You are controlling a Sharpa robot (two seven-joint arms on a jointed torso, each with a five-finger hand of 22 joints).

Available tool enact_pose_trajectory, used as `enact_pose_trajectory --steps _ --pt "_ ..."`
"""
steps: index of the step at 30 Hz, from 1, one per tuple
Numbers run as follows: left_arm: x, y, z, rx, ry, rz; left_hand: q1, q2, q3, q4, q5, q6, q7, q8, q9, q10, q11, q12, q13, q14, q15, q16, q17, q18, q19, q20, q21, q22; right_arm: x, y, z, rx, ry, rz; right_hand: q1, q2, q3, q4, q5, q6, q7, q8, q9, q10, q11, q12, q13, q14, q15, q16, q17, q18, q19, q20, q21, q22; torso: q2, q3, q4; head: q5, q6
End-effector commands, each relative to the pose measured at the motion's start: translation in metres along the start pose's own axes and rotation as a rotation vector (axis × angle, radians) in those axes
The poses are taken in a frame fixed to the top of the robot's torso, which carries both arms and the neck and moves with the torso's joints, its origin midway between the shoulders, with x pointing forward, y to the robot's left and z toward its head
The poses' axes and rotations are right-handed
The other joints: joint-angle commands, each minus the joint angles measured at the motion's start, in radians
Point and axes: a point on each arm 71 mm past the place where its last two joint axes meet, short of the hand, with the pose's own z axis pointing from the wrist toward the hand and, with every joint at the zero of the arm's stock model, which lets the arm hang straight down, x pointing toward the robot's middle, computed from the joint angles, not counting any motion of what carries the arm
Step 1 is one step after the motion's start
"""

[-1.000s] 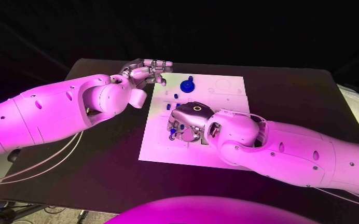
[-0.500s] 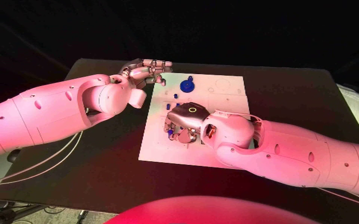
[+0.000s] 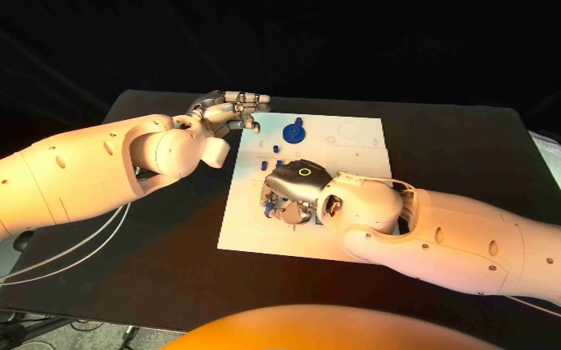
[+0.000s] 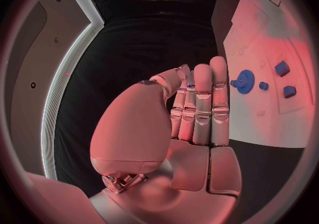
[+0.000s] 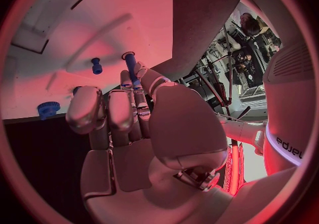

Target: Assemble the parts on the task board

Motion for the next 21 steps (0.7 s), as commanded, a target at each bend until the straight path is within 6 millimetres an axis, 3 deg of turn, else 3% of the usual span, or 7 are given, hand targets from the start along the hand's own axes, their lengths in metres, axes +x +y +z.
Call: enact_pose_trajectory --steps 1,18,21 --pt "0.0016 -0.0006 0.0001 0.004 0.019 -0.001 -0.002 0.004 0.000 -0.003 0.006 -0.005 0.003 0.000 -0.001 -0.009 -0.001 0.002 0.000 -0.008 0.000 -0.003 -0.001 0.011 -0.007 -0.001 -0.006 -0.001 0.0085 -0.0046 -0.0036 0.029 0.045 -0.028 -0.005 -0.001 0.003 0.001 0.004 0.000 0.006 0.007 0.002 0.002 0.002 -0.004 0.002 0.044 -0.001 0.006 0.000 -0.012 -0.007 0.003 0.006 0.001 0.000 0.0005 -0.0008 0.002 -0.001" --pt "0.0011 -0.0003 0.0000 0.001 0.019 -0.001 -0.002 0.004 0.000 -0.003 0.006 -0.005 0.003 0.000 -0.001 -0.009 -0.001 0.002 0.000 -0.008 0.000 -0.003 -0.001 0.011 -0.007 -0.001 -0.006 -0.001 0.0083 -0.0019 -0.0030 0.027 0.046 -0.033 -0.013 -0.003 0.003 0.003 0.003 0.001 0.006 0.005 0.002 0.004 0.002 -0.009 0.002 0.043 -0.001 0.006 -0.003 -0.011 -0.010 0.004 0.006 -0.001 0.000 -0.0009 -0.0005 0.002 -0.003" --pt "0.0016 -0.0003 0.0000 0.001 0.020 -0.002 -0.002 0.004 0.000 -0.003 0.006 -0.005 0.003 0.000 -0.001 -0.009 -0.001 0.002 0.000 -0.008 0.000 -0.003 -0.001 0.011 -0.007 -0.001 -0.006 -0.001 0.0091 -0.0019 0.0004 0.033 0.051 -0.028 -0.036 -0.024 -0.004 0.012 0.005 -0.061 0.025 -0.025 -0.013 -0.036 0.019 -0.035 -0.002 0.040 0.012 0.004 -0.009 -0.008 -0.024 0.012 -0.009 -0.022 -0.001 -0.0011 -0.0002 0.000 -0.004"
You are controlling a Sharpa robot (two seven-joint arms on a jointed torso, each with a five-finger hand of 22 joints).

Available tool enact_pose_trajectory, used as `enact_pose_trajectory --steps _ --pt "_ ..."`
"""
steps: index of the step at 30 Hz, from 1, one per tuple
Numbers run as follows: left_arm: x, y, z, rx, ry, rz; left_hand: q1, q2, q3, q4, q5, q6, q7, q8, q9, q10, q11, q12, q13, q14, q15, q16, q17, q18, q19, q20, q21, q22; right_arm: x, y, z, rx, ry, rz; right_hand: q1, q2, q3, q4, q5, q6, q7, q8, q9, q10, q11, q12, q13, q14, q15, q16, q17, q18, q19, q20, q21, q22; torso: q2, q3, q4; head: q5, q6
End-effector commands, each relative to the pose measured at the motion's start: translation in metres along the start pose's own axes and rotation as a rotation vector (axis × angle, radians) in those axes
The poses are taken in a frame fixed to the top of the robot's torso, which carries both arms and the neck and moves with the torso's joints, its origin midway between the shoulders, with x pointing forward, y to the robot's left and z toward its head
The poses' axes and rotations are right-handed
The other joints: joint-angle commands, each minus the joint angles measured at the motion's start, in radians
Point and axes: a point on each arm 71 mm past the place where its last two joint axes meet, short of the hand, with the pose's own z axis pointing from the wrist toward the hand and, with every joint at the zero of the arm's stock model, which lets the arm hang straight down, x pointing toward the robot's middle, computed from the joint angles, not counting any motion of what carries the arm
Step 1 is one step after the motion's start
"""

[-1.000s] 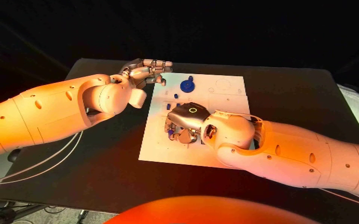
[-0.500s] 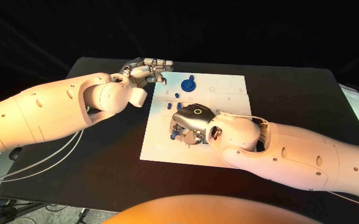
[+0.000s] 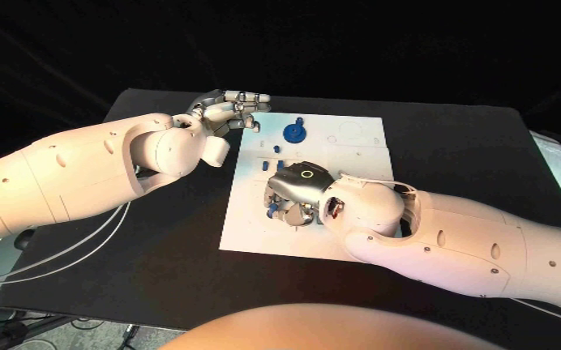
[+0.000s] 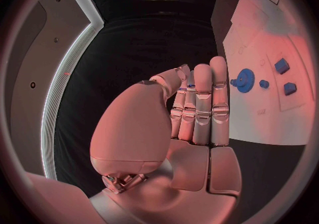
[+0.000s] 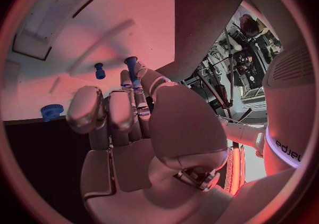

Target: Assemble the parts on the task board

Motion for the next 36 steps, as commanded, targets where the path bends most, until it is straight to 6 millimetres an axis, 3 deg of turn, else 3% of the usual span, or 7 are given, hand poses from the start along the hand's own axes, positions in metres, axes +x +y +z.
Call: enact_pose_trajectory --steps 1,8,18,24,28,33,36 --pt "0.003 -0.001 0.000 0.004 0.022 -0.002 -0.002 0.004 0.000 -0.003 0.006 -0.005 0.003 0.000 -0.001 -0.009 -0.001 0.002 0.000 -0.008 0.000 -0.003 -0.001 0.011 -0.007 -0.001 -0.006 -0.001 0.005 -0.001 0.002 0.019 0.035 -0.016 -0.032 -0.022 -0.008 0.013 0.008 -0.073 0.015 -0.027 -0.024 -0.045 0.014 -0.026 -0.007 0.036 0.017 -0.008 -0.017 -0.005 -0.024 0.006 -0.025 -0.034 0.000 -0.0007 0.0001 -0.002 -0.001" --pt "0.003 0.000 0.000 0.003 0.021 -0.002 -0.002 0.004 0.000 -0.003 0.006 -0.005 0.003 0.000 -0.001 -0.009 -0.001 0.002 0.000 -0.008 0.000 -0.003 -0.001 0.011 -0.007 -0.001 -0.006 -0.001 0.003 -0.003 0.004 0.019 0.003 0.005 -0.056 -0.067 -0.086 0.024 0.018 -0.211 0.012 -0.024 -0.037 -0.188 0.038 -0.044 -0.005 -0.013 0.037 -0.118 -0.138 0.025 -0.105 0.025 -0.135 -0.178 0.000 -0.0001 -0.0005 -0.003 -0.002" --pt "0.002 0.001 -0.001 0.000 0.022 -0.002 -0.002 0.004 0.000 -0.003 0.006 -0.005 0.003 0.000 -0.001 -0.009 -0.001 0.002 0.000 -0.008 0.000 -0.003 -0.001 0.011 -0.007 -0.001 -0.006 -0.001 -0.013 -0.009 -0.017 -0.009 -0.204 0.114 -0.045 -0.067 -0.149 0.029 0.028 -0.205 0.029 -0.020 -0.033 -0.195 0.036 -0.011 -0.001 -0.016 0.036 -0.134 -0.169 0.027 -0.106 0.025 -0.150 -0.195 -0.002 0.0023 -0.0027 -0.012 0.010" --pt "0.000 0.002 -0.002 -0.003 0.019 -0.003 -0.004 0.006 -0.001 -0.004 0.006 -0.006 0.003 0.000 -0.001 -0.011 -0.001 0.004 0.000 -0.009 0.000 -0.003 -0.002 0.011 -0.008 0.000 -0.007 -0.002 -0.032 -0.029 -0.047 0.031 -0.281 0.221 -0.031 -0.050 -0.177 0.034 0.054 -0.171 0.032 -0.013 -0.030 -0.150 0.031 0.033 0.002 0.000 0.033 -0.118 -0.164 0.022 -0.084 0.024 -0.132 -0.171 -0.001 0.0005 -0.0034 -0.027 0.022" --pt "-0.001 0.002 -0.003 -0.004 0.018 -0.003 -0.004 0.006 -0.001 -0.004 0.006 -0.006 0.003 0.000 -0.001 -0.011 -0.001 0.004 0.000 -0.009 0.000 -0.003 -0.002 0.011 -0.008 0.000 -0.007 -0.002 -0.041 -0.058 -0.070 0.142 -0.253 0.333 -0.042 -0.030 -0.182 0.053 0.105 -0.128 0.032 -0.001 -0.025 -0.043 0.017 0.087 0.015 0.028 0.021 -0.041 -0.089 0.002 -0.029 0.021 -0.053 -0.066 -0.001 0.0000 -0.0043 -0.042 0.027" --pt "0.000 0.003 -0.003 -0.004 0.020 -0.004 -0.004 0.006 -0.001 -0.004 0.006 -0.006 0.003 0.000 -0.001 -0.011 -0.001 0.004 0.000 -0.009 0.000 -0.003 -0.002 0.011 -0.008 0.000 -0.007 -0.002 -0.042 -0.094 -0.105 0.321 -0.181 0.421 -0.100 -0.042 -0.224 0.103 0.138 -0.100 -0.002 0.011 -0.024 0.143 -0.030 0.208 0.091 0.059 -0.015 0.090 0.044 -0.033 0.056 -0.011 0.087 0.124 -0.004 -0.0020 -0.0116 -0.081 0.040" --pt "0.001 0.004 -0.004 -0.005 0.023 -0.006 -0.005 0.006 -0.002 -0.004 0.006 -0.006 0.003 0.000 -0.001 -0.012 -0.001 0.005 0.000 -0.010 0.000 -0.003 -0.002 0.011 -0.008 0.000 -0.008 -0.002 -0.038 -0.112 -0.127 0.432 -0.142 0.426 -0.137 -0.046 -0.273 0.148 0.176 -0.075 -0.027 0.034 -0.016 0.217 -0.052 0.536 0.426 0.073 -0.036 0.177 0.134 -0.057 0.102 -0.036 0.175 0.246 -0.004 -0.0032 -0.0180 -0.095 0.046"
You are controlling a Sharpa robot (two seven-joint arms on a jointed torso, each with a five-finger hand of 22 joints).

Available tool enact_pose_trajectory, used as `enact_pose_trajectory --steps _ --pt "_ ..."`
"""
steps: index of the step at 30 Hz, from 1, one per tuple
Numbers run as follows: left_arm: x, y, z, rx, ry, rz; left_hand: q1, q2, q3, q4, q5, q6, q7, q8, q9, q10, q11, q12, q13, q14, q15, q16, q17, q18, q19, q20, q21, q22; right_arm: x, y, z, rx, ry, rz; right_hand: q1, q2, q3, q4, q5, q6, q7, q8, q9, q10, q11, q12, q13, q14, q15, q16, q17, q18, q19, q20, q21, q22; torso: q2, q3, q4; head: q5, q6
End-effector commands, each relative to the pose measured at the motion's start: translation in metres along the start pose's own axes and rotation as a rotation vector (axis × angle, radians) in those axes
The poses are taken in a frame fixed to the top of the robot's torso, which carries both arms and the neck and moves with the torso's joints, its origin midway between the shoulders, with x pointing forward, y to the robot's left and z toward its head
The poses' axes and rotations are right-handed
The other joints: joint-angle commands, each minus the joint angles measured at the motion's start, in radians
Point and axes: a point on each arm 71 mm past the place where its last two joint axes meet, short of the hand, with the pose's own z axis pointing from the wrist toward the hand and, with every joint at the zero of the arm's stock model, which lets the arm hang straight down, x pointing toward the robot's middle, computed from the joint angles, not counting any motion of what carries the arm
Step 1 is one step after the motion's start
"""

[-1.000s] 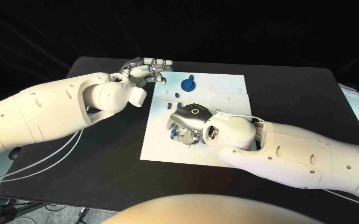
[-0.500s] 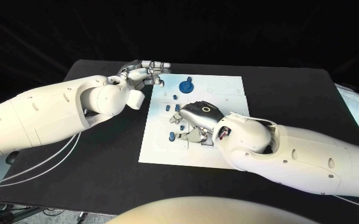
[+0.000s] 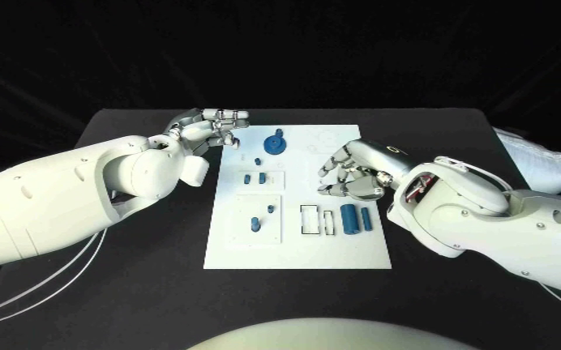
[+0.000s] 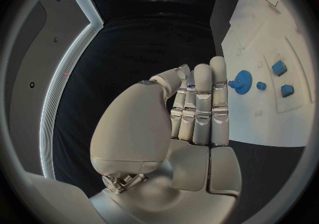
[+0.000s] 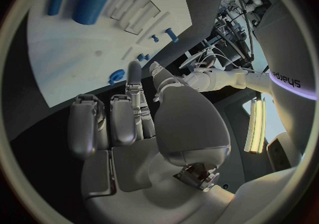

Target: Assemble the parts on the task board

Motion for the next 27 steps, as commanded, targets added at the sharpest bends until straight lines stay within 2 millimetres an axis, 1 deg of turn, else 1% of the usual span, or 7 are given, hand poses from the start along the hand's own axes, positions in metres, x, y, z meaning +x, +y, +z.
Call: enact_pose_trajectory --steps 1,3,4,7,13,19,27 --pt "0.004 0.000 -0.001 0.006 0.025 -0.003 -0.005 0.006 -0.002 -0.004 0.006 -0.006 0.003 0.000 -0.001 -0.005 -0.001 0.005 0.000 -0.009 0.000 -0.003 -0.001 0.011 -0.008 0.000 -0.004 -0.002 0.001 -0.021 -0.014 0.178 0.072 0.079 -0.014 -0.003 -0.040 0.033 0.029 0.007 -0.020 0.019 0.007 0.023 -0.014 0.360 0.385 0.075 -0.007 0.079 0.085 -0.019 0.022 -0.013 0.047 0.065 -0.001 -0.0021 -0.0098 -0.017 0.007" --pt "0.005 0.001 -0.001 0.004 0.027 -0.004 -0.005 0.006 -0.002 -0.004 0.006 -0.006 0.003 0.000 -0.001 -0.005 -0.001 0.005 0.000 -0.009 0.000 -0.003 -0.001 0.011 -0.008 0.000 -0.004 -0.002 -0.001 -0.030 -0.021 0.223 0.074 0.065 -0.013 0.006 -0.071 0.064 0.047 0.000 -0.009 0.034 0.013 -0.007 -0.015 0.573 0.624 0.076 -0.001 0.124 0.136 -0.021 0.024 -0.015 0.064 0.088 -0.001 -0.0025 -0.0119 -0.022 0.008" --pt "0.005 0.001 -0.001 0.004 0.028 -0.005 -0.005 0.006 -0.002 -0.004 0.006 -0.006 0.003 0.000 -0.001 -0.005 -0.001 0.005 0.000 -0.009 0.000 -0.003 -0.001 0.011 -0.008 0.000 -0.004 -0.002 -0.002 -0.034 -0.024 0.246 0.076 0.055 -0.010 0.009 -0.081 0.072 0.067 -0.001 -0.011 0.040 0.015 -0.002 -0.010 0.644 0.707 0.078 -0.005 0.143 0.159 -0.023 0.025 -0.011 0.070 0.096 -0.002 -0.0026 -0.0128 -0.025 0.010" --pt "0.006 0.002 -0.001 0.001 0.030 -0.006 -0.006 0.006 -0.002 -0.004 0.006 -0.006 0.003 0.000 -0.001 -0.005 0.000 0.005 0.000 -0.010 0.000 -0.003 -0.001 0.011 -0.008 0.000 -0.004 -0.002 -0.002 -0.043 -0.032 0.301 0.091 0.013 -0.014 0.016 -0.127 0.106 0.096 -0.013 -0.009 0.057 0.021 -0.012 -0.008 0.747 0.831 0.079 -0.004 0.167 0.187 -0.025 0.024 -0.003 0.077 0.105 -0.004 -0.0039 -0.0158 -0.025 0.009" --pt "0.007 0.005 -0.001 -0.002 0.032 -0.008 -0.007 0.006 -0.003 -0.003 0.006 -0.007 0.003 0.000 -0.001 -0.005 0.000 0.005 0.000 -0.010 0.001 -0.003 -0.001 0.011 -0.009 0.000 -0.004 -0.002 0.005 -0.048 -0.039 0.351 0.114 -0.071 -0.023 0.021 -0.187 0.163 0.078 -0.021 -0.012 0.080 0.031 -0.008 -0.004 0.800 0.906 0.080 -0.002 0.182 0.204 -0.025 0.025 -0.002 0.083 0.114 -0.004 -0.0032 -0.0143 -0.033 0.007" --pt "0.007 0.006 -0.002 -0.005 0.032 -0.009 -0.007 0.006 -0.003 -0.003 0.006 -0.007 0.003 0.000 -0.001 -0.005 0.000 0.005 0.000 -0.010 0.001 -0.003 -0.001 0.011 -0.009 0.000 -0.004 -0.002 0.014 -0.045 -0.038 0.352 0.138 -0.106 -0.026 0.026 -0.218 0.199 0.075 -0.022 -0.013 0.095 0.037 -0.007 -0.005 0.810 0.927 0.079 -0.003 0.185 0.206 -0.026 0.024 -0.001 0.084 0.116 -0.004 -0.0045 -0.0141 -0.029 0.006" --pt "0.006 0.006 -0.002 -0.006 0.031 -0.009 -0.009 0.006 -0.004 -0.003 0.006 -0.007 0.003 0.000 -0.001 -0.006 0.000 0.006 0.000 -0.010 0.001 -0.003 -0.002 0.011 -0.009 0.001 -0.005 -0.002 0.025 -0.041 -0.033 0.340 0.173 -0.124 -0.020 0.030 -0.229 0.214 0.076 -0.018 -0.015 0.103 0.042 -0.005 -0.006 0.815 0.938 0.079 -0.003 0.187 0.208 -0.026 0.024 -0.001 0.085 0.118 -0.004 -0.0046 -0.0158 -0.025 0.003"
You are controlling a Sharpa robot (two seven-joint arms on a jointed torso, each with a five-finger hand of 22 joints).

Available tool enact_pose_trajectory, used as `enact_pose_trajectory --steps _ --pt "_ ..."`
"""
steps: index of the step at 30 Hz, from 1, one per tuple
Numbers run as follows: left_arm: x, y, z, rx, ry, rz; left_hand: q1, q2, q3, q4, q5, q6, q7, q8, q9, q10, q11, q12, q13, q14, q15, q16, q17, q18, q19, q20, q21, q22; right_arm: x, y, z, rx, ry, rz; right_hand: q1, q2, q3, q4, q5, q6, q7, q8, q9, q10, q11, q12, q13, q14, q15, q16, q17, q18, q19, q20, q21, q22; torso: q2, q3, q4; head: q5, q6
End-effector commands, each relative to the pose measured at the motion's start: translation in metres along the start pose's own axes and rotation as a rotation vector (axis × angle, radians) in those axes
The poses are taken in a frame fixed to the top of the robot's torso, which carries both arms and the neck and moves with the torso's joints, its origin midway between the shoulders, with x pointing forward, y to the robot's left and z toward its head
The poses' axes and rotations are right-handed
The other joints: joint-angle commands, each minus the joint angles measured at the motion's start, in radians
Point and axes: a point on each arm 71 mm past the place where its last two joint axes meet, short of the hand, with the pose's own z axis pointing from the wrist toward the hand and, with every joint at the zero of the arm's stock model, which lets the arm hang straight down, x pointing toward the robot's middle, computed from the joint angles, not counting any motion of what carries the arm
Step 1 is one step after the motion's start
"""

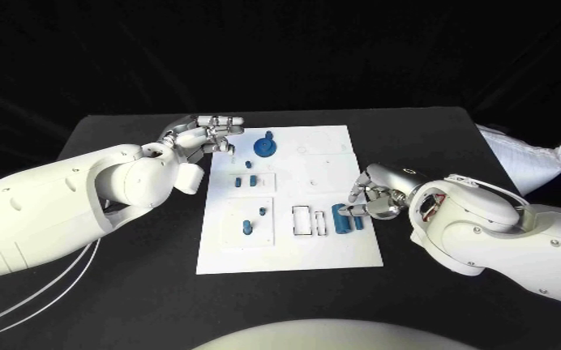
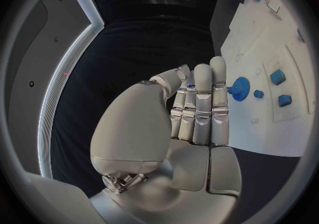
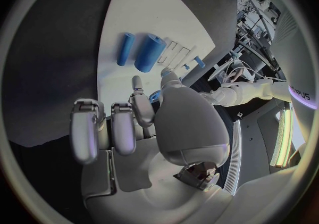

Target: Assemble the parts on the task board

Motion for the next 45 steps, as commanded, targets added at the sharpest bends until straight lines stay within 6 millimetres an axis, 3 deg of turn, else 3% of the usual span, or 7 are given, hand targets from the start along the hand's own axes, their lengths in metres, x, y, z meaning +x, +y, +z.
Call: enact_pose_trajectory --steps 1,11,19,29,37,45 --pt "0.003 -0.001 0.000 0.006 0.022 -0.002 -0.005 0.002 -0.004 -0.003 0.006 -0.007 0.003 0.000 -0.001 -0.006 0.000 0.006 0.000 -0.006 -0.002 -0.003 -0.002 0.011 -0.009 0.001 -0.005 -0.001 0.005 0.000 0.002 0.014 0.022 -0.063 0.002 0.010 0.000 0.007 -0.001 -0.001 -0.006 0.008 0.002 0.003 -0.002 0.006 0.004 0.079 -0.001 0.004 0.117 -0.012 0.004 0.007 0.005 0.053 0.000 0.0001 -0.0004 0.001 -0.001" --pt "0.001 0.000 -0.001 0.004 0.019 -0.002 -0.005 0.002 -0.004 -0.003 0.006 -0.007 0.003 0.000 -0.001 -0.006 0.000 0.006 0.000 -0.006 -0.002 -0.003 -0.002 0.011 -0.009 0.001 -0.005 -0.001 0.020 0.005 0.008 0.005 0.061 -0.094 0.010 0.015 -0.004 0.011 0.004 0.000 -0.007 0.013 0.005 0.002 -0.003 0.005 0.006 0.078 -0.002 0.003 0.116 -0.012 0.004 0.007 0.006 0.054 0.000 0.0011 -0.0007 0.007 -0.005" --pt "0.001 0.000 -0.001 0.002 0.020 -0.003 -0.005 0.002 -0.004 -0.003 0.006 -0.007 0.003 0.000 -0.001 -0.006 0.000 0.006 0.000 -0.006 -0.002 -0.003 -0.002 0.011 -0.009 0.001 -0.005 -0.001 0.027 0.007 0.012 0.001 0.076 -0.104 0.017 0.018 -0.006 0.012 0.007 0.001 -0.008 0.016 0.007 0.002 -0.003 0.004 0.008 0.078 -0.002 0.004 0.117 -0.012 0.004 0.007 0.006 0.054 0.000 -0.0002 -0.0007 0.009 -0.007" --pt "0.001 0.000 -0.001 0.001 0.021 -0.003 -0.005 0.002 -0.004 -0.003 0.006 -0.007 0.003 0.000 -0.001 -0.006 0.000 0.006 0.000 -0.006 -0.002 -0.003 -0.002 0.011 -0.009 0.001 -0.005 -0.001 0.036 0.007 0.016 0.006 0.080 -0.100 0.078 0.061 -0.001 0.001 0.026 0.019 -0.015 0.036 0.021 0.006 -0.010 0.006 0.023 0.078 -0.007 0.006 0.118 -0.012 0.003 0.003 0.006 0.055 0.000 -0.0005 0.0008 0.012 -0.010" --pt "0.000 0.000 -0.001 0.001 0.019 -0.003 -0.005 0.002 -0.004 -0.003 0.006 -0.007 0.003 0.000 -0.001 -0.006 0.000 0.006 0.000 -0.006 -0.002 -0.003 -0.002 0.011 -0.009 0.001 -0.005 -0.001 0.029 0.009 0.012 -0.018 -0.022 -0.004 0.112 0.109 0.013 -0.004 0.048 0.060 -0.035 0.058 0.042 0.021 -0.027 0.015 0.041 0.080 -0.020 0.013 0.128 -0.015 0.009 -0.008 0.013 0.067 -0.001 -0.0006 -0.0004 0.013 -0.010" --pt "0.000 0.001 -0.001 0.001 0.020 -0.003 -0.005 0.002 -0.004 -0.003 0.006 -0.007 0.003 0.000 -0.001 -0.006 0.000 0.006 0.000 -0.006 -0.002 -0.003 -0.002 0.011 -0.009 0.001 -0.005 -0.001 0.021 0.019 0.004 -0.074 -0.075 0.132 0.103 0.127 0.008 0.011 0.074 0.072 -0.042 0.064 0.054 0.026 -0.033 0.012 0.045 0.081 -0.026 0.018 0.135 -0.016 0.012 -0.015 0.017 0.073 -0.001 -0.0011 -0.0004 0.011 -0.010"
